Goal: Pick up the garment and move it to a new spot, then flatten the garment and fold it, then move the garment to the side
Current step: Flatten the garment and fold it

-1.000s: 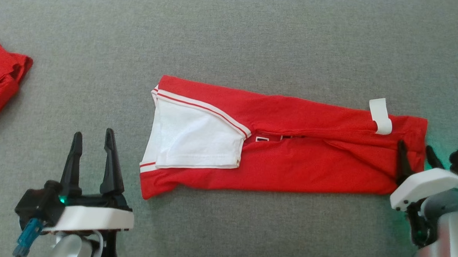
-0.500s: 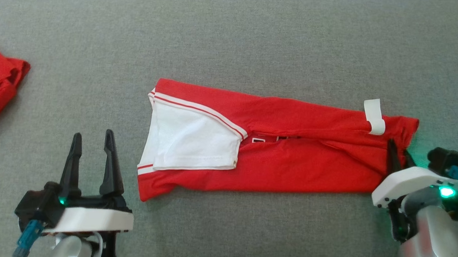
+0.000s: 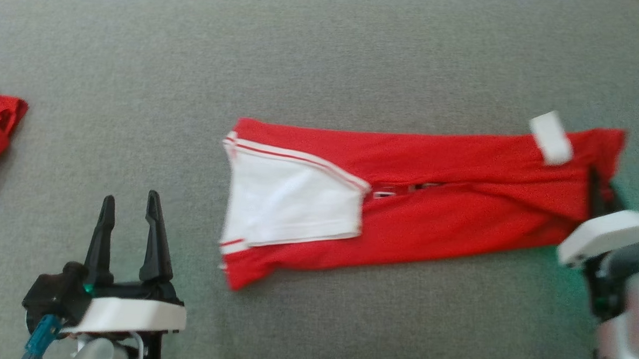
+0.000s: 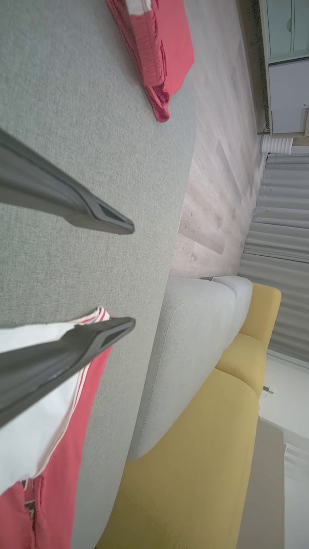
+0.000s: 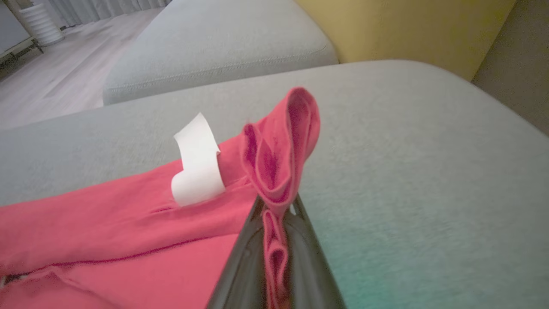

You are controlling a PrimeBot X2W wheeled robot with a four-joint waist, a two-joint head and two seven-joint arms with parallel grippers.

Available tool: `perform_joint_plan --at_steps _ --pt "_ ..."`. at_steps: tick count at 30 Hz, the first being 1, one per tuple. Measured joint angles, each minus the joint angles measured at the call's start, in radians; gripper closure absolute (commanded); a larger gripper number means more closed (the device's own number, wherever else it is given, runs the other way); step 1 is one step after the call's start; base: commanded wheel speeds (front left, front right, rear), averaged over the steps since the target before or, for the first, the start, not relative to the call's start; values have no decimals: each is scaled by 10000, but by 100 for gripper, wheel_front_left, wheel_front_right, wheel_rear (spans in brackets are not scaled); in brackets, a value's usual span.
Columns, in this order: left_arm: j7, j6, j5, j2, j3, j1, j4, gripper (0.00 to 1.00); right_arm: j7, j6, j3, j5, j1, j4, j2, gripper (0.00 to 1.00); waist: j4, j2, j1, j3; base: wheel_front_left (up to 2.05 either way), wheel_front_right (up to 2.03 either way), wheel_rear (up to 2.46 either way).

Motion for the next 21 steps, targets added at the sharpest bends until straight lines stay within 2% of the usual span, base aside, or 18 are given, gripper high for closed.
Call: perform_joint_plan --at_steps 11,16,21 --pt "144 4 0 15 -67 -1 -100 0 1774 0 -1616 0 868 -3035 -504 100 -363 0 -1 42 0 0 0" --pt "174 -4 0 15 -107 -29 -6 0 2063 0 -1563 48 1119 -3664 -303 100 -426 0 0 13 0 0 0" --pt "261 -17 0 27 -159 -49 33 0 2161 0 -671 451 1552 -4138 117 100 -442 0 0 -41 0 0 0"
